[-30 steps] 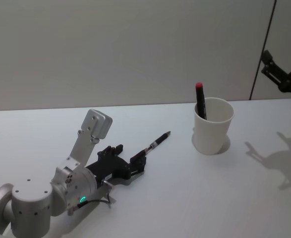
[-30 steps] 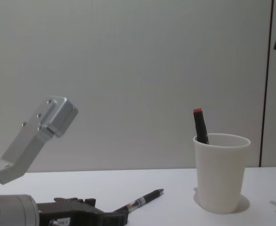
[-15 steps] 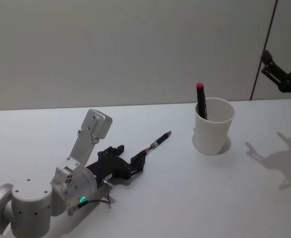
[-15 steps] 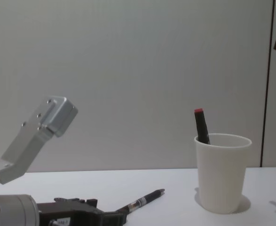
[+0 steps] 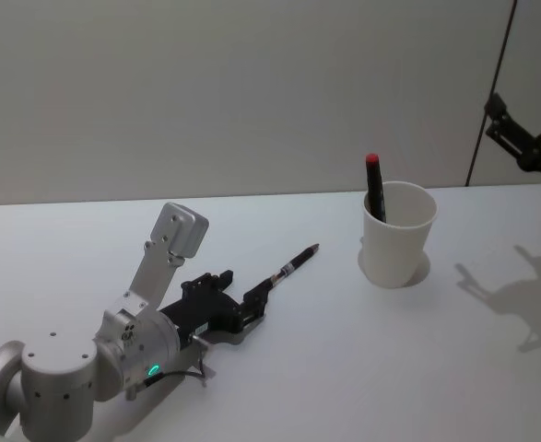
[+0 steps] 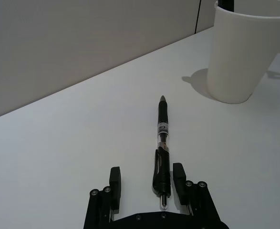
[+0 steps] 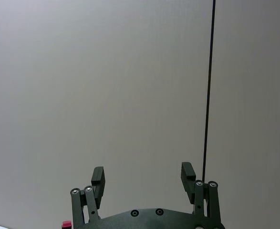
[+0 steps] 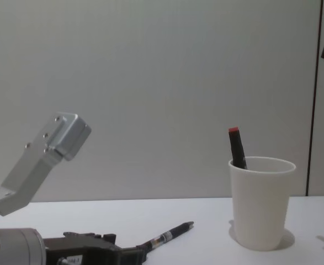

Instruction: Place the pen into the pen holder.

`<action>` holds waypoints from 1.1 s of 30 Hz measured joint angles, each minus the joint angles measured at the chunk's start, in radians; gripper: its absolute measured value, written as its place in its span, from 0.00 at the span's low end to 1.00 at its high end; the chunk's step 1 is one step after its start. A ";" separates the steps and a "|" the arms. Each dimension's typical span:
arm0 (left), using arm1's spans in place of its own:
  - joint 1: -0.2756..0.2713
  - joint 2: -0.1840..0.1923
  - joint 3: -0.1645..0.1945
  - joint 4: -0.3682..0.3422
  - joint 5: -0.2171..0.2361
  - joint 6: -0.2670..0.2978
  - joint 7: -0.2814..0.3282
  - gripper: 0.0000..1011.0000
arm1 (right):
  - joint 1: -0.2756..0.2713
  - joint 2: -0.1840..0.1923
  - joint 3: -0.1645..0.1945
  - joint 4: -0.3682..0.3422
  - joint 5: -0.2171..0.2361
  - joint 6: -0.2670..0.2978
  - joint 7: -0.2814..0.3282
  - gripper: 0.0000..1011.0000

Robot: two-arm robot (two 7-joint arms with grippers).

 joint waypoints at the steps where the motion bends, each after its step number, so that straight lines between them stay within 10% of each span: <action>1: 0.000 0.000 0.000 0.000 0.000 0.000 0.000 0.64 | 0.000 0.000 0.000 0.000 0.000 0.000 0.000 0.99; 33: 0.000 0.000 0.000 0.000 0.000 0.000 0.000 0.44 | 0.000 0.000 0.000 0.000 0.000 0.000 0.000 0.99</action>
